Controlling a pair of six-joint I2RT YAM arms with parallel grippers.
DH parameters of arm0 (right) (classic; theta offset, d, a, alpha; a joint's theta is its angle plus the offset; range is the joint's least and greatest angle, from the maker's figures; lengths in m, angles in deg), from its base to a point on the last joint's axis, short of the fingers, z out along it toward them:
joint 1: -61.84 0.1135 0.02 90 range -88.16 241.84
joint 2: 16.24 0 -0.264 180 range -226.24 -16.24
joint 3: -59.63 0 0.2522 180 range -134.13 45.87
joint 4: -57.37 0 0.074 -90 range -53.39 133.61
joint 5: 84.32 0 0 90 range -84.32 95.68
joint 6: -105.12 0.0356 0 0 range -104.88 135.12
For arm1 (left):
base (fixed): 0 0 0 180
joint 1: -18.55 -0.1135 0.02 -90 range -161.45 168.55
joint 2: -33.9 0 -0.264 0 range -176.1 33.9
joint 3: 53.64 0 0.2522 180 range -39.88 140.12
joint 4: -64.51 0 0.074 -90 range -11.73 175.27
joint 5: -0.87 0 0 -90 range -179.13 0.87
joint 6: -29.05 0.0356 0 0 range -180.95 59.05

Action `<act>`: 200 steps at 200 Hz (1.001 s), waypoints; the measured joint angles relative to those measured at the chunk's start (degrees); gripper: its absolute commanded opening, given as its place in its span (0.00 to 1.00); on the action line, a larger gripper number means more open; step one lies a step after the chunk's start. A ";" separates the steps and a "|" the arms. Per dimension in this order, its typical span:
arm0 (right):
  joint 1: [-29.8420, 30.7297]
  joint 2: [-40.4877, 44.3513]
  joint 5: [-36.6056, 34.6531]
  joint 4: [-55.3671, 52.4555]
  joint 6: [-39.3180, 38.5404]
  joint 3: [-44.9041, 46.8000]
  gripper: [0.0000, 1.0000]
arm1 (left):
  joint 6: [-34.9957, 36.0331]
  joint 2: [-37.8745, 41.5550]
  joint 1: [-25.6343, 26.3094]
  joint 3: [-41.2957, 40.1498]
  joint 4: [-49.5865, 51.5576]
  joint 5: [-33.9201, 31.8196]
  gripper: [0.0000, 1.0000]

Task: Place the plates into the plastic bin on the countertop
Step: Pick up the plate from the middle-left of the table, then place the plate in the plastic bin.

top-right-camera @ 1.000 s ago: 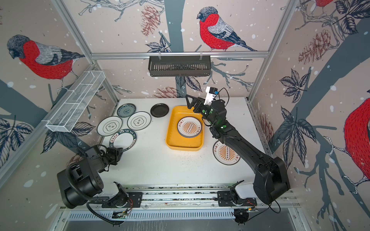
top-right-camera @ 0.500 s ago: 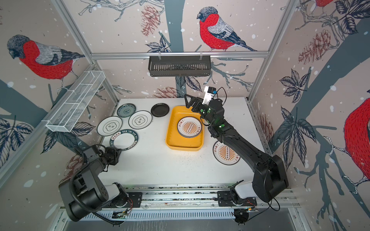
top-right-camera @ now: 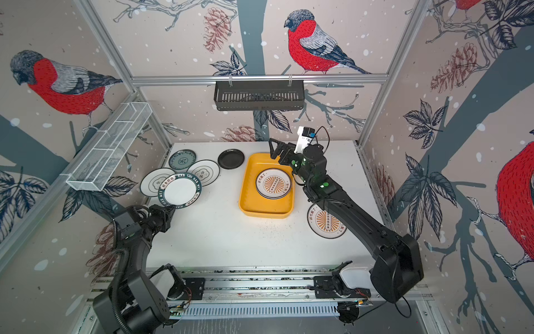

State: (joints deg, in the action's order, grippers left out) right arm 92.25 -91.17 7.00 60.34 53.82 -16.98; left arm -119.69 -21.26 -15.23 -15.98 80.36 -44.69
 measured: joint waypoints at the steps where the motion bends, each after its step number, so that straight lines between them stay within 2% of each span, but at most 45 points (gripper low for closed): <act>1: -0.09 0.13 -0.11 -0.09 -0.04 0.02 0.99 | -0.07 0.00 0.28 0.15 -0.13 0.11 0.00; 34: -1.99 2.45 -2.93 -2.19 -0.35 0.96 0.99 | -2.75 -3.41 8.61 3.85 -4.17 1.55 0.00; 88: -3.76 6.49 -4.42 -4.79 -0.33 2.84 1.00 | -3.85 -14.47 23.65 13.03 -9.60 1.49 0.00; 157: -5.40 13.38 -8.15 -9.09 -0.04 6.45 0.99 | 5.35 -31.32 40.85 30.80 -5.62 -0.59 0.00; 200: -6.73 17.73 -11.72 -11.28 0.11 9.57 0.99 | 10.45 -41.88 47.39 39.71 -1.73 -1.40 0.00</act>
State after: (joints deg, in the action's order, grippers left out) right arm 85.52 -73.45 -4.71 49.06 53.93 -7.41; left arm -109.25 -63.14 32.16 23.74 78.63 -46.08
